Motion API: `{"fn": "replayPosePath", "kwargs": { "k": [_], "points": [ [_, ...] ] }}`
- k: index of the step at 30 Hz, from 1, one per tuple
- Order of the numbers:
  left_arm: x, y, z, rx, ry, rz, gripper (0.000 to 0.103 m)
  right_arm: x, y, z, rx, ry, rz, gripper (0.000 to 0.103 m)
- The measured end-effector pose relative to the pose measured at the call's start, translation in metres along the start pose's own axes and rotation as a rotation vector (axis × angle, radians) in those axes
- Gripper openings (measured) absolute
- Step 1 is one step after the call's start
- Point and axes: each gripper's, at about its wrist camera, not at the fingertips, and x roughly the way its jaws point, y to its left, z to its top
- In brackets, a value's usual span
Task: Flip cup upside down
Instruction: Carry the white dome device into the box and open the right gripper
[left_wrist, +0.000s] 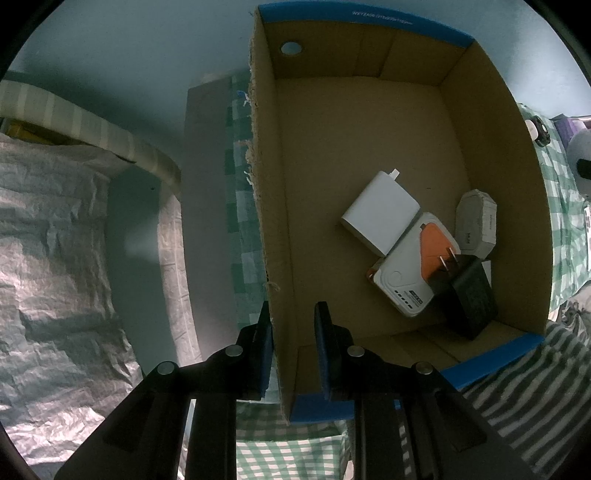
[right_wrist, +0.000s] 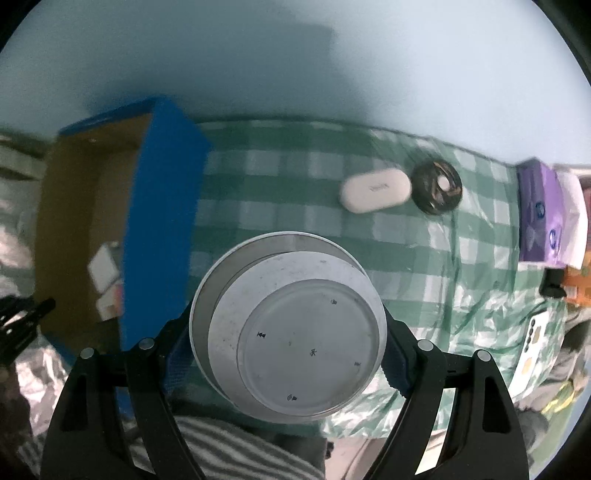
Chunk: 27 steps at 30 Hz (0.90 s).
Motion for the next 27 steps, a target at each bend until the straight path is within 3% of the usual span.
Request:
{"fn": "replayPosePath", "kwargs": {
  "k": [2,10,27],
  "points": [
    [0.000,0.000,0.000,0.004,-0.001,0.000,0.019,-0.008,0.005,0.013,-0.023,-0.006,0.006,0.083],
    [0.000,0.000,0.001,0.011,0.001,-0.008,0.019,-0.022,0.069,0.011,-0.139,-0.022,0.048,0.083],
    [-0.003,-0.002,-0.001,0.032,-0.010,-0.025,0.019,0.020,0.166,0.003,-0.336,0.026,0.053,0.083]
  ]
}}
